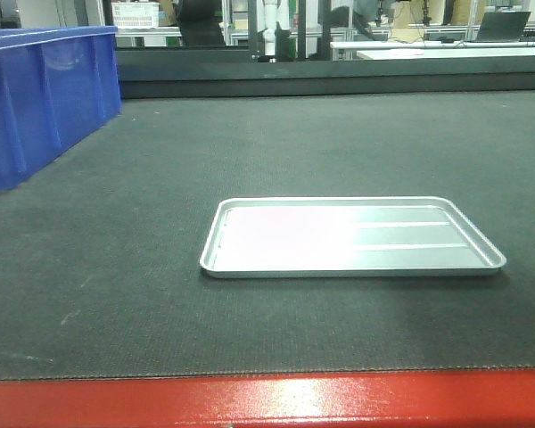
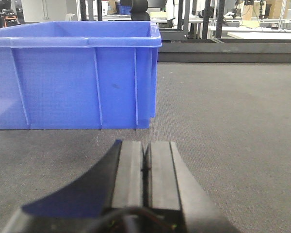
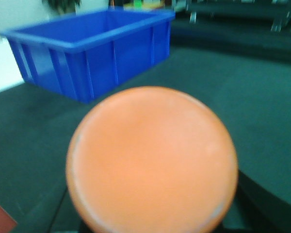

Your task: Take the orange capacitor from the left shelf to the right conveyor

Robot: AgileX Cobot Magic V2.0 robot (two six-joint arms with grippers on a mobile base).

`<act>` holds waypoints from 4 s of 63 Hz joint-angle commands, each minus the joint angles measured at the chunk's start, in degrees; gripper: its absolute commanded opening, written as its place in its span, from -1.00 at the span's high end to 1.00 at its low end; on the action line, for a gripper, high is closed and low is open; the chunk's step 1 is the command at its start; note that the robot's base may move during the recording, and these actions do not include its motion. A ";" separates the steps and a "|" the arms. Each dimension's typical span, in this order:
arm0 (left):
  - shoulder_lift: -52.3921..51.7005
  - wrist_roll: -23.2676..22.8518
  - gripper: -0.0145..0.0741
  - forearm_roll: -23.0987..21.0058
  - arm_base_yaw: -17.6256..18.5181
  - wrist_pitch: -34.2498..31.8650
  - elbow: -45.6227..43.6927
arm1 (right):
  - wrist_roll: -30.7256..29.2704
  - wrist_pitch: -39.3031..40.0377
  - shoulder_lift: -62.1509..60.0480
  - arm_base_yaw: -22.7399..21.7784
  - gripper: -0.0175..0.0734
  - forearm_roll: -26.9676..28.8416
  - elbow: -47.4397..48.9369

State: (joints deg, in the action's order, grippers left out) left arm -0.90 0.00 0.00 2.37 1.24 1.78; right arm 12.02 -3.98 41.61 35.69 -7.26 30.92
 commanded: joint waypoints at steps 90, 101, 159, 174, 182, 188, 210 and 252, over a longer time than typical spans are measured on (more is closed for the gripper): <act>-0.52 0.00 0.91 -0.34 0.21 -4.65 -0.33 | -0.22 12.97 48.67 -8.61 0.41 1.02 16.90; -0.52 0.00 0.91 -0.34 0.21 -4.65 -0.33 | 0.04 12.93 49.19 -8.61 -0.17 1.02 16.90; -0.52 0.00 0.91 -0.34 0.21 -4.65 -0.33 | 0.59 15.23 44.52 -8.54 -0.75 1.08 16.98; -0.52 0.00 0.91 -0.34 0.21 -4.65 -0.33 | 0.59 13.43 38.74 -8.54 -0.69 1.02 17.03; -0.52 0.00 0.91 -0.34 0.21 -4.65 -0.33 | 0.59 5.73 32.92 -8.54 -0.19 1.02 17.03; -0.52 0.00 0.91 -0.34 0.21 -4.65 -0.33 | 0.59 -3.01 27.83 -8.54 0.51 1.02 17.03; -0.52 0.00 0.91 -0.34 0.21 -4.65 -0.33 | 0.41 -19.85 3.12 -8.54 0.51 0.97 16.97; -0.52 0.00 0.91 -0.34 0.21 -4.65 -0.33 | 0.57 -16.32 -13.55 -20.43 0.50 -8.70 16.63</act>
State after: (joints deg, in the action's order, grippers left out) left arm -0.90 0.00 0.00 2.37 1.24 1.78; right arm 12.68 -25.30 28.74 20.25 -13.42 46.13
